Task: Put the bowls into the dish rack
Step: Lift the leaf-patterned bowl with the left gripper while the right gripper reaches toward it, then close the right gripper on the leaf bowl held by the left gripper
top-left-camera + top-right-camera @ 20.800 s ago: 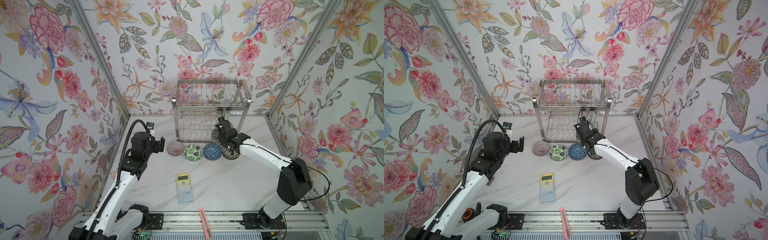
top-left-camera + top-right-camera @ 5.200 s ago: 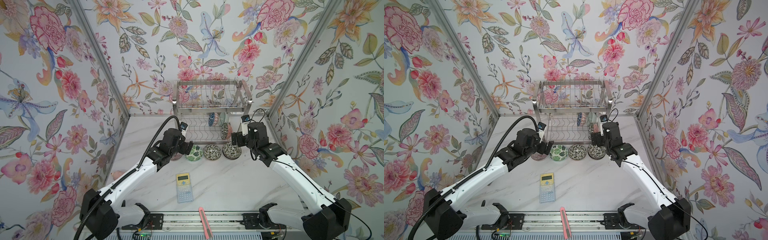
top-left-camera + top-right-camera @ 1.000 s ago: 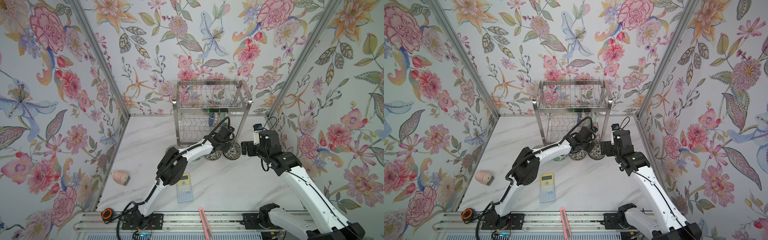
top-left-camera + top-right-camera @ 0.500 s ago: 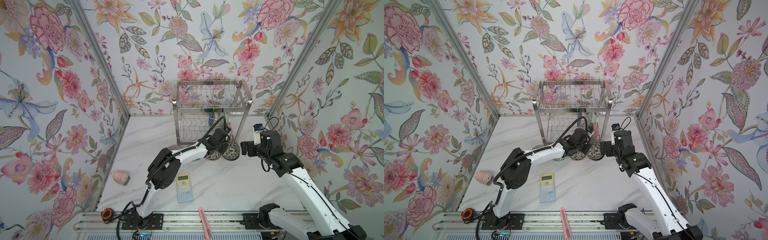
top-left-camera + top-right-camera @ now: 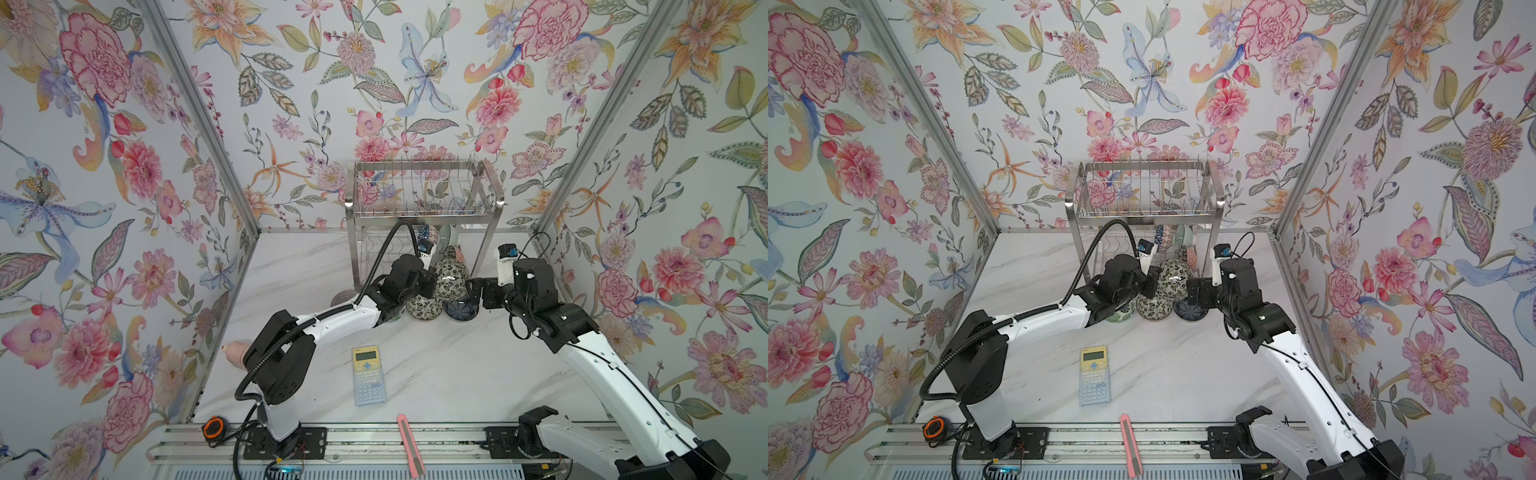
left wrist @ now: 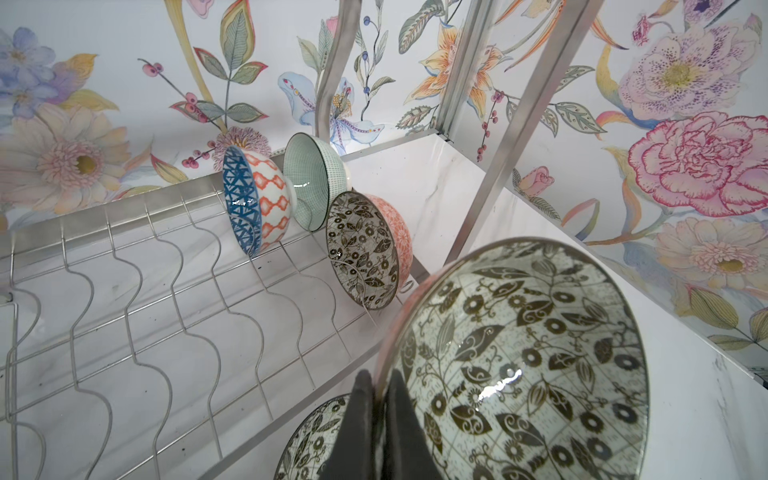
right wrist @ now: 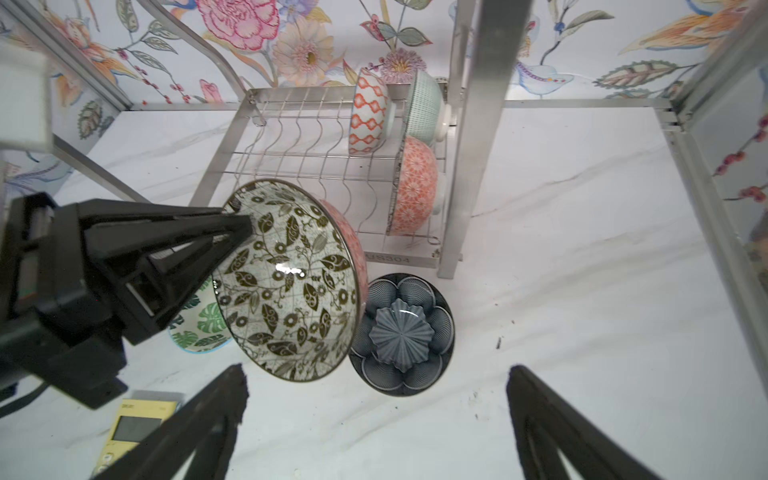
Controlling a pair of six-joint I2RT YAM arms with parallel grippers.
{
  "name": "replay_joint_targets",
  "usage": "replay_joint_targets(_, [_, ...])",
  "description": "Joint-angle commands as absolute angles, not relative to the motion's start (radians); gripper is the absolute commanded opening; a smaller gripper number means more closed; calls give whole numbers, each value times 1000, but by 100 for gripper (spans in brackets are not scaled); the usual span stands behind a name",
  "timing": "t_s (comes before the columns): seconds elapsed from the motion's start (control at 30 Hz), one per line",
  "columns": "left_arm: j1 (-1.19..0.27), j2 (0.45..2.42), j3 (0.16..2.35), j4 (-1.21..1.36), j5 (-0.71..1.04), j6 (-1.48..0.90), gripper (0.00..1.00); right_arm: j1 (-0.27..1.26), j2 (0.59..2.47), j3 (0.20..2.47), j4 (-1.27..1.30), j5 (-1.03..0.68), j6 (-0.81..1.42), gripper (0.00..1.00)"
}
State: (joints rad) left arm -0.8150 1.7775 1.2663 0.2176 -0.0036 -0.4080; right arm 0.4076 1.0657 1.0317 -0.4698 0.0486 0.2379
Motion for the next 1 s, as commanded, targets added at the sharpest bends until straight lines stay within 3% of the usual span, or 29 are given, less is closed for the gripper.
replay_joint_targets(0.0, [-798,1703,1204,350,6,-469,0,451,1131,1016,-372,41,318,99])
replay_joint_targets(0.07, [-792,1683,1170,368,9,-479,0,471,1174,1023,-346,63,344,100])
replay_joint_targets(0.47, [-769,1598,1060,445,22,-502,0,531,1359,1060,-252,106,434,67])
replay_joint_targets(0.57, [-767,1593,1049,450,30,-500,0,540,1384,1064,-228,109,443,53])
replay_joint_targets(0.8, [-756,1577,1032,448,41,-497,0,556,1410,1100,-216,145,437,0])
replay_joint_targets(0.87, [-747,1571,1033,429,50,-485,0,559,1410,1108,-216,158,427,0])
replay_joint_targets(0.9, [-738,1571,1043,392,52,-473,4,559,1411,1115,-218,164,419,0])
replay_joint_targets(0.97, [-718,1516,1066,294,49,-434,52,559,1416,1133,-224,183,400,0])
